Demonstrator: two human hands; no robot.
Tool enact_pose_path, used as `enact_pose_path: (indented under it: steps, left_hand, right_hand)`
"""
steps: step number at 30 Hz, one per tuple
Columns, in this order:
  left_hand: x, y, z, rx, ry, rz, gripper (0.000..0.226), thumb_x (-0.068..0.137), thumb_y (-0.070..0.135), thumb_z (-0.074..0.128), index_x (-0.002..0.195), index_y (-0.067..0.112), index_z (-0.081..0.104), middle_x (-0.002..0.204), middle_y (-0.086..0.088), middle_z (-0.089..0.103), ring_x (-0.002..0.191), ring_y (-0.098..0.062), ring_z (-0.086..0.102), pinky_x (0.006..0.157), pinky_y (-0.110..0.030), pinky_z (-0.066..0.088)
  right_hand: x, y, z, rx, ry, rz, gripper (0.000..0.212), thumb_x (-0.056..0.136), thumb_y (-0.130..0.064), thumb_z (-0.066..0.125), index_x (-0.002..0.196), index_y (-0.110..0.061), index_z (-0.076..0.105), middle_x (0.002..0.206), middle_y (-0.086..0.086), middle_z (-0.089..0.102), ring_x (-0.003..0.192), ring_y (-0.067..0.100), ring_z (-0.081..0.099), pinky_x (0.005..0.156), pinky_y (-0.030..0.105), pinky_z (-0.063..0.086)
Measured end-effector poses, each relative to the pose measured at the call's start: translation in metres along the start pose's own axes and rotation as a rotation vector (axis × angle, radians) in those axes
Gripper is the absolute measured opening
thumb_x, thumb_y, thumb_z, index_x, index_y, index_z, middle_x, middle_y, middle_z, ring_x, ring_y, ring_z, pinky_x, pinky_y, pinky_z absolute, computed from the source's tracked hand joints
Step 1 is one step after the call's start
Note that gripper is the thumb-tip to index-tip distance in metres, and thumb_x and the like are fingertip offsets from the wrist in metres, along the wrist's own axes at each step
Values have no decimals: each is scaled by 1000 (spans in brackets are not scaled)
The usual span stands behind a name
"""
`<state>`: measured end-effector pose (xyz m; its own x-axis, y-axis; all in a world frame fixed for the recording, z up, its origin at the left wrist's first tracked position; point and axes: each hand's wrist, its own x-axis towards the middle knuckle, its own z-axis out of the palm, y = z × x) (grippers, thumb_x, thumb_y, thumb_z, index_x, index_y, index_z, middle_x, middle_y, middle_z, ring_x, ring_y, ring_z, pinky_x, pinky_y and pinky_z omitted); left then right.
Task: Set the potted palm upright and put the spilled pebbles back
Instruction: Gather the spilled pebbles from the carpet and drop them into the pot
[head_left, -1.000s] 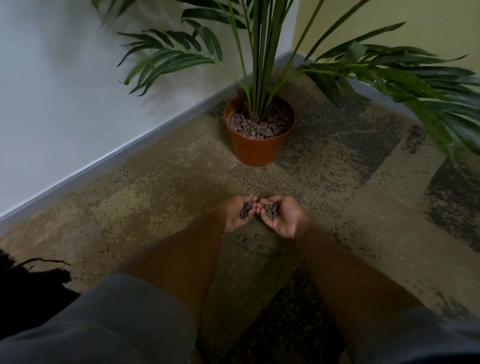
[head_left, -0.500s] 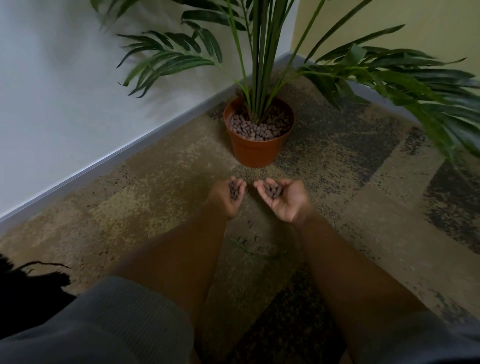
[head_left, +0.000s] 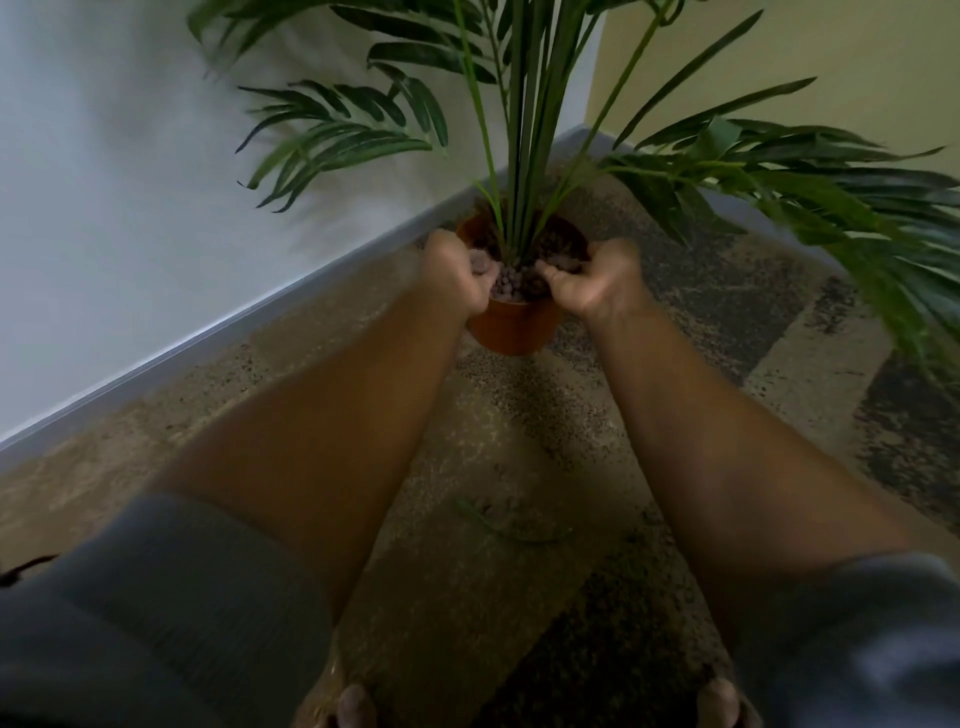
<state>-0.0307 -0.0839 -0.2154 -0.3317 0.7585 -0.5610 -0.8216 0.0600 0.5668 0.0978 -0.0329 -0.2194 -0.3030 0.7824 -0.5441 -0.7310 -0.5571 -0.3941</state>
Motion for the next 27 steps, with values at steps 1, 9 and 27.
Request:
enact_pose_path:
  steps: [1,9,27]
  left_hand:
    - [0,3,3,13,-25,-7,45,103,24,25,137,0,43,77,-9,42,62,-14,37,99,-32,45]
    - [-13,15,6,-108,-131,-23,52,105,18,18,151,-3,5,160,-15,8,147,-33,13,119,-46,17]
    - [-23,-56,-79,510,68,-114,32,100,26,44,127,14,57,111,4,66,77,-4,57,70,-16,48]
  right_hand:
    - [3,-2,1,3,-5,7,54,103,-23,19,150,0,26,155,21,31,145,34,28,120,50,20]
    - [13,-11,-9,43,1,37,54,102,-22,24,154,-6,18,159,20,21,146,38,25,115,53,29]
    - [-31,41,-74,-804,-61,257,23,98,-5,49,120,0,53,102,17,66,87,26,69,69,29,62]
